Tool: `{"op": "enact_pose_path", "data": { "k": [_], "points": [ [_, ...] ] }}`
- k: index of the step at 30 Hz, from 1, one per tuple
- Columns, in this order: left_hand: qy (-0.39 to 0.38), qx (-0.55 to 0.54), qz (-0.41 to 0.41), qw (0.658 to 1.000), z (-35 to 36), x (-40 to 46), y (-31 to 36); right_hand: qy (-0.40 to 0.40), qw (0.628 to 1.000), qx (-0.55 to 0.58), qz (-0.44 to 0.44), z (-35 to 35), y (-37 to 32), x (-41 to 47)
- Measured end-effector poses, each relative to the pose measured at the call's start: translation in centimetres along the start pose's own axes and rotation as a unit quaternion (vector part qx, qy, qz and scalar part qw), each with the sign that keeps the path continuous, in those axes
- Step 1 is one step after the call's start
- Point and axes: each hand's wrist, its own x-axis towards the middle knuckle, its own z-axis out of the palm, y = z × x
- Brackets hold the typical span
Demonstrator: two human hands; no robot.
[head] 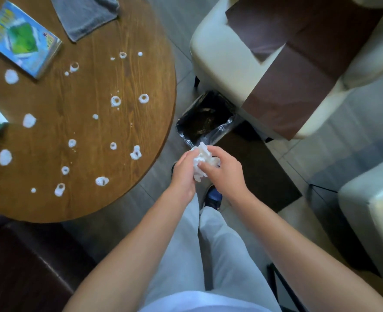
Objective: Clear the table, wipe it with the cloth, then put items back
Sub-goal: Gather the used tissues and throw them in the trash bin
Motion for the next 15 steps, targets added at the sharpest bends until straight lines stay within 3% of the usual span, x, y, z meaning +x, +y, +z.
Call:
{"op": "enact_pose_path", "data": {
  "k": [5, 15],
  "points": [
    [-0.006, -0.022, -0.033, 0.999, 1.9, 3.9, 1.1, 0.012, 0.996, 0.062, 0.061, -0.8, 1.2, 4.3],
    [-0.006, 0.063, -0.038, 0.997, 3.6, 12.6, 2.4, 0.032, 0.980, 0.125, 0.152, 0.4, 4.4, 13.0]
  ]
}}
